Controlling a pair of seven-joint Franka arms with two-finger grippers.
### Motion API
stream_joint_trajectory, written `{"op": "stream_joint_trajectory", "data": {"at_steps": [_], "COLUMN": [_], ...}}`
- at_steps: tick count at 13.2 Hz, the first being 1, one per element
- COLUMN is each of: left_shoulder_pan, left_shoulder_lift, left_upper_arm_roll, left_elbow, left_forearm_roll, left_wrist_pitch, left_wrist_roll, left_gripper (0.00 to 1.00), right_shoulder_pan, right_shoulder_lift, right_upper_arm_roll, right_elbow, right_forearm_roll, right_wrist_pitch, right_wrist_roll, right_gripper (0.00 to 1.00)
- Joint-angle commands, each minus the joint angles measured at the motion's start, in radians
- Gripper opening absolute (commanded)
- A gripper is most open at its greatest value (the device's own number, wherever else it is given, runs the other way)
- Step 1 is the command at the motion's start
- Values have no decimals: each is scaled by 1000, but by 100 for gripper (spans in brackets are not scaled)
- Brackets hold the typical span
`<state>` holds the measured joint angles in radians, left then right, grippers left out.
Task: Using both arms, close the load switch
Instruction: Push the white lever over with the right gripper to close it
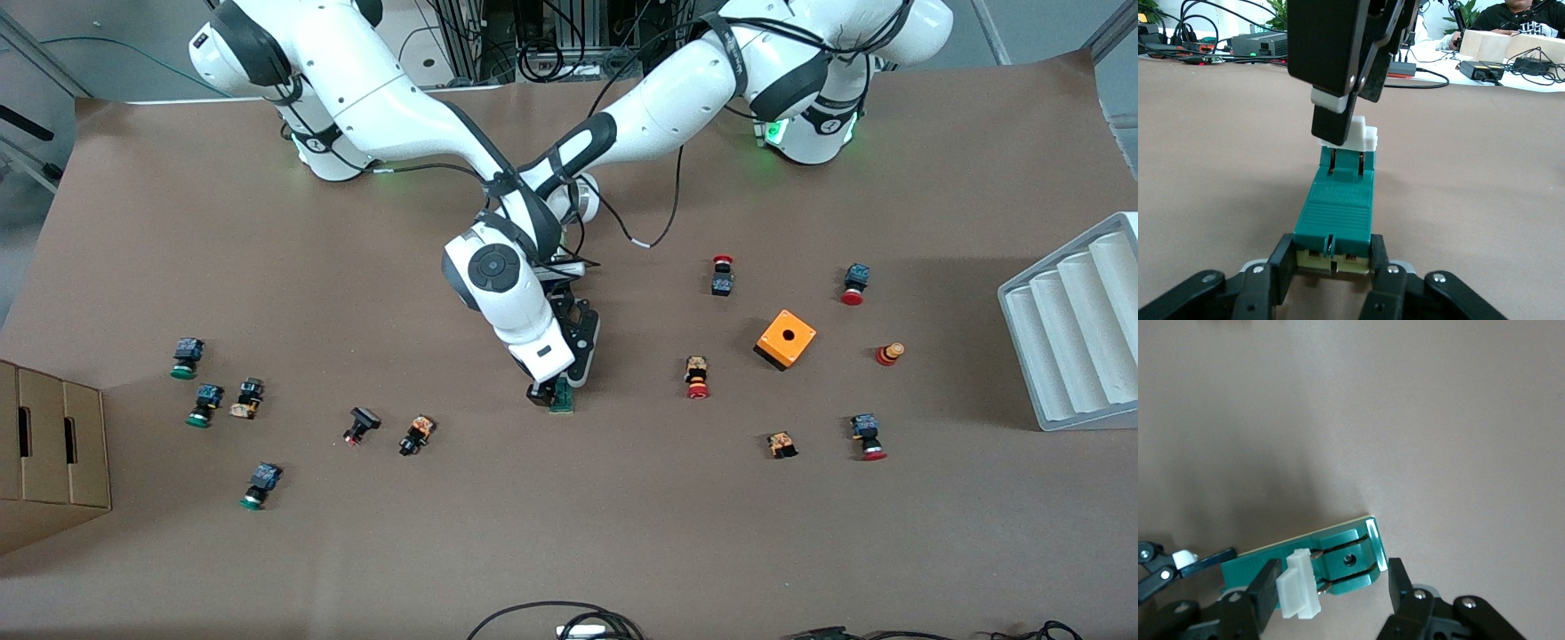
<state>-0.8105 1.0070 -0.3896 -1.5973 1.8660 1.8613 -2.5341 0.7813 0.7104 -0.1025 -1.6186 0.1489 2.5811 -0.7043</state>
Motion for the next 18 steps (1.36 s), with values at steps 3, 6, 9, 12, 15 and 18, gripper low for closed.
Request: {"op": "stream_joint_trajectory", "data": {"at_steps": [3,6,9,12,15,18], "left_shoulder_pan": [-12,-12,-13,-13,-12,-12], "left_shoulder_lift": [18,18,18,18,18,18], "left_upper_arm_roll": [8,8,8,8,8,8], "left_elbow": [20,19,20,20,20,20], "left_forearm_roll": [9,9,10,9,9,9], "left_wrist_pitch": [-4,-4,-4,-4,-4,-4], "left_wrist_roll": [-22,-22,-22,-22,-22,-22], "left_gripper": [36,36,36,36,36,36], "right_shoulder_pan": [9,4,4,-1,-5,-7], "right_shoulder_lift": [9,17,23,24,38,60], "right_upper_arm_roll": [-23,-23,-23,-23,-23,-23], "right_elbow": [23,43,52,52,77,101], "right_forearm_roll": [31,31,32,31,32,32], "right_wrist_pitch": [17,17,19,21,25,25], "right_wrist_roll": [-23,-21,-17,-17,-18,-18], "right_gripper": [71,71,71,71,71,71]}}
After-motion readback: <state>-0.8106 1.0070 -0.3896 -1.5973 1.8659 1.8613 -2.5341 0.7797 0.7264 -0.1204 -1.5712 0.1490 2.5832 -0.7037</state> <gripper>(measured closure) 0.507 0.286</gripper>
